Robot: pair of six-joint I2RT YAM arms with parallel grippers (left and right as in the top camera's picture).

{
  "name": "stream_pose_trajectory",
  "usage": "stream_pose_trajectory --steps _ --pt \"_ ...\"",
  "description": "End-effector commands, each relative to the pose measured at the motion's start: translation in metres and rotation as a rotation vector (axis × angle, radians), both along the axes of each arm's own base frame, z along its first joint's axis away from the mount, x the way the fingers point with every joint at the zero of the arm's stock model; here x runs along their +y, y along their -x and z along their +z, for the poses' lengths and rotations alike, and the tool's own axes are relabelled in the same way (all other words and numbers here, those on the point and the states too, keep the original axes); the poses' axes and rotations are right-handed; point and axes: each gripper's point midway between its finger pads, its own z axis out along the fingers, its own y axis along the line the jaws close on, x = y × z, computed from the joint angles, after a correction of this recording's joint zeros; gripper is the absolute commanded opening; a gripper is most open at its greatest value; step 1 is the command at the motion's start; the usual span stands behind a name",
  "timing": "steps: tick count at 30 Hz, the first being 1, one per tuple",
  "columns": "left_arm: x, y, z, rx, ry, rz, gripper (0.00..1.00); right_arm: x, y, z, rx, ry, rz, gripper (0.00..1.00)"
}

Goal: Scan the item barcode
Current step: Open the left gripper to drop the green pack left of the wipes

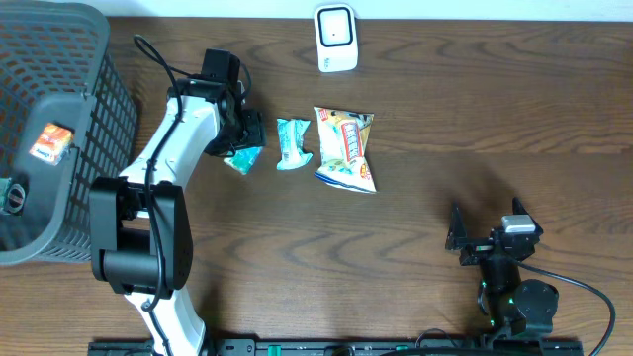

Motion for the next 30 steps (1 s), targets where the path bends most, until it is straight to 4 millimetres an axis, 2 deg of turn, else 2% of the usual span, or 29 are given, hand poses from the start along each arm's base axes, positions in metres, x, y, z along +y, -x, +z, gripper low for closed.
stream_pose_trajectory --steps 1,4,9,11,12,13,16,19,22,25,30 --pt "-0.003 -0.003 0.009 -0.016 0.014 -0.005 0.73 -0.001 0.000 -0.001 0.000 0.012 -0.006 0.99" --pt "-0.004 -0.011 0.036 -0.085 0.023 -0.006 0.74 -0.001 0.000 -0.001 0.000 0.011 -0.006 0.99" --pt "-0.004 -0.026 0.112 -0.293 0.048 -0.004 0.83 -0.001 0.000 -0.001 0.000 0.011 -0.006 0.99" --pt "-0.003 -0.031 0.155 -0.429 0.064 0.000 0.86 -0.001 0.000 -0.001 0.000 0.011 -0.006 0.99" --pt "-0.002 -0.032 0.168 -0.470 0.069 0.002 0.88 -0.001 0.000 -0.001 0.000 0.011 -0.006 0.99" --pt "0.003 -0.033 0.199 -0.569 0.079 0.012 0.91 -0.001 0.000 -0.001 0.000 0.011 -0.006 0.99" --pt "0.019 -0.031 0.251 -0.730 0.084 0.045 0.98 -0.001 0.000 -0.001 0.000 0.011 -0.006 0.99" --pt "0.046 -0.028 0.288 -0.848 0.067 0.102 1.00 -0.001 0.000 -0.001 0.000 0.011 -0.006 0.99" --pt "0.085 -0.023 0.309 -0.916 0.031 0.185 1.00 -0.001 0.000 -0.001 0.000 0.011 -0.006 0.99" --pt "0.134 -0.015 0.317 -0.940 -0.022 0.291 0.99 -0.001 0.000 -0.001 0.000 0.011 -0.006 0.99" --pt "0.221 0.007 0.318 -0.942 -0.108 0.497 0.99 -0.001 0.000 -0.001 0.000 0.011 -0.006 0.99"
